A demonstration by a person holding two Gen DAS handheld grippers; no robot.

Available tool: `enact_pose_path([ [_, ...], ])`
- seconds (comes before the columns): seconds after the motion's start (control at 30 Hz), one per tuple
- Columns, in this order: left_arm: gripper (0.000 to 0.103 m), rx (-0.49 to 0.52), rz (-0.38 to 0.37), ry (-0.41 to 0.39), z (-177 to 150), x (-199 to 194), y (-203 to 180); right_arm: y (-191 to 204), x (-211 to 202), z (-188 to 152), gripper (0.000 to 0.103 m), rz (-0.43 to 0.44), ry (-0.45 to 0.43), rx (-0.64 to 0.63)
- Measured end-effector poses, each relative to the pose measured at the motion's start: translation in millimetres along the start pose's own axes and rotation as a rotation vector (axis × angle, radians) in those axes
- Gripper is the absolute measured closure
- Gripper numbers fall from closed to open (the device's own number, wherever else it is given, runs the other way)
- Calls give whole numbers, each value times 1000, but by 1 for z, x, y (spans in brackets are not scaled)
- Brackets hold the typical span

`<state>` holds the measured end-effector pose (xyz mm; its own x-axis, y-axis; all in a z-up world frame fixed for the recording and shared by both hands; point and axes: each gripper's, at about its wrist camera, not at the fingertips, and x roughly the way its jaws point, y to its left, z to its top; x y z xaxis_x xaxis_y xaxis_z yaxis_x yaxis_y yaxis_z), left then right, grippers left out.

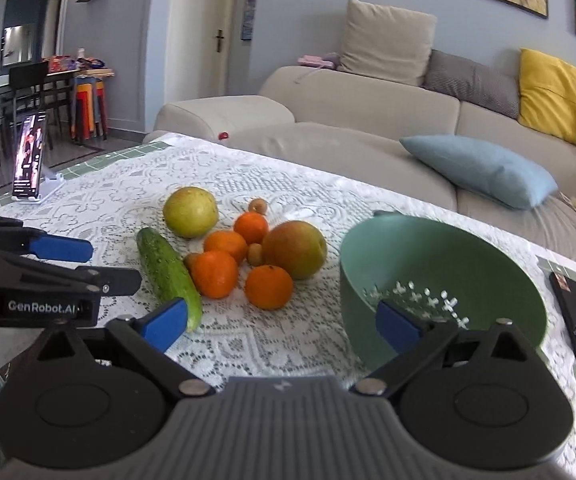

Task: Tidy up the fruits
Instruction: 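Grasp the yellow-green pear with the left tool while the right tool grasps the mango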

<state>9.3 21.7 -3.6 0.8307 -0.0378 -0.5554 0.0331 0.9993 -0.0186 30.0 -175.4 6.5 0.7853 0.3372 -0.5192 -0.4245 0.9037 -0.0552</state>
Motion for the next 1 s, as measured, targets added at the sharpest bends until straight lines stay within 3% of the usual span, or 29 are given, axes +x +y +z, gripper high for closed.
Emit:
enact_pose_path([
  [0.13,41,-1,-5,21,5,0,0,0,9,9,21,25,8,-12],
  [0.4,42,40,-33,43,25,4,-8,-8,29,27,34,92,51,-29],
  [0.57,42,79,-18,40,47,10,-5,-19,48,42,34,141,103,-14],
  [0.8,43,143,-21,66,73,35,0,-23,75,64,34,152,135,-125],
  [1.0,43,127,8,81,89,61,17,-26,108,79,43,168,176,-201],
])
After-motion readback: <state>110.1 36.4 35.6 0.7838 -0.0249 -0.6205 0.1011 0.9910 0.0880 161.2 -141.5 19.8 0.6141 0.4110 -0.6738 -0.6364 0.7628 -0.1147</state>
